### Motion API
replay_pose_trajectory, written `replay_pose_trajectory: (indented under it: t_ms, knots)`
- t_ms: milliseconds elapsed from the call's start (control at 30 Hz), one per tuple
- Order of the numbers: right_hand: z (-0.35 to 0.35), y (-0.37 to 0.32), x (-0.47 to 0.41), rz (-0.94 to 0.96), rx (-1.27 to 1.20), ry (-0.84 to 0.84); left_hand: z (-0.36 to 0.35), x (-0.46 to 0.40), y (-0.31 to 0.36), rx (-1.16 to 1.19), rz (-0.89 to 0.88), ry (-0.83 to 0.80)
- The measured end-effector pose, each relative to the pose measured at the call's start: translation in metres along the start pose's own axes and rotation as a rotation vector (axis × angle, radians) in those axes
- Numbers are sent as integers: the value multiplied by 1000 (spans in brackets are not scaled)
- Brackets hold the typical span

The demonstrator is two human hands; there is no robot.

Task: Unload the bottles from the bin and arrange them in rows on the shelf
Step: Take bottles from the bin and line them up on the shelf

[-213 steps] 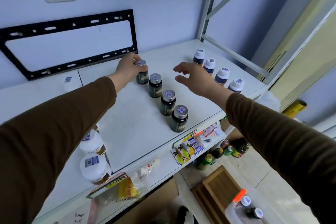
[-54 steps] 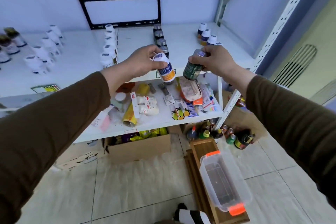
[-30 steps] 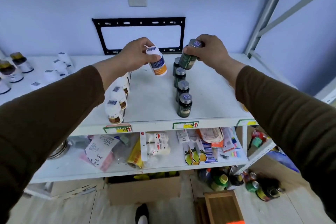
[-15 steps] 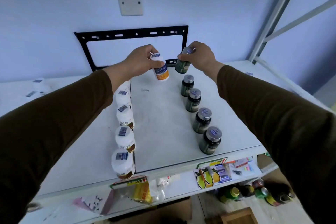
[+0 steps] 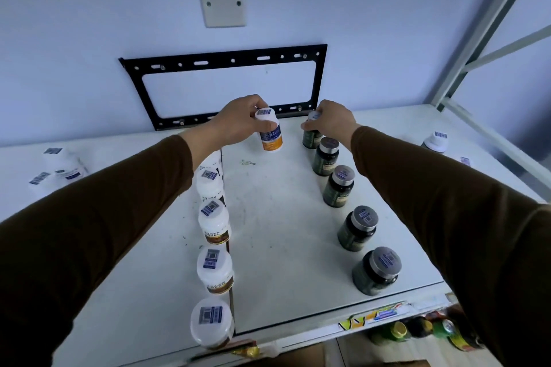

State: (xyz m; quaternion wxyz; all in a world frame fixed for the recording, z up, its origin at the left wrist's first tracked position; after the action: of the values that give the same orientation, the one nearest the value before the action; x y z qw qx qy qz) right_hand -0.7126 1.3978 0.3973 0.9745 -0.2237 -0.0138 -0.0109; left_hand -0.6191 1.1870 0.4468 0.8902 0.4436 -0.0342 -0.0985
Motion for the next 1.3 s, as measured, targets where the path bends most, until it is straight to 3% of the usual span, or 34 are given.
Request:
replay_pose_trajectory:
  t_ms: [533,867,1300]
  knots:
    - [-7,6,-6,-28,135,-71,-2,-19,-1,3,-10,-40]
    - [68,22,44,48,-99,124,2,-31,41,-25,-159,20]
    - [174,143,139,-57,-63,155,-136,-68,166,40,-367,-87]
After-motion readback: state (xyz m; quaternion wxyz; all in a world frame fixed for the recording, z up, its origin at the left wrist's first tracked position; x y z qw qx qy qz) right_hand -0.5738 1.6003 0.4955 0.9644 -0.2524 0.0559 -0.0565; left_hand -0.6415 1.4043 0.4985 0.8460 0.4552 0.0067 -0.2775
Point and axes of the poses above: each hand's wrist, its own x-axis away from the middle knuckle, its own z-axis out of the back of the hand, y = z × x, the point moved 10 cm from there along -x, towards the middle knuckle, and after that the axes turned 3 degrees about -z, right-handed, at the moved point
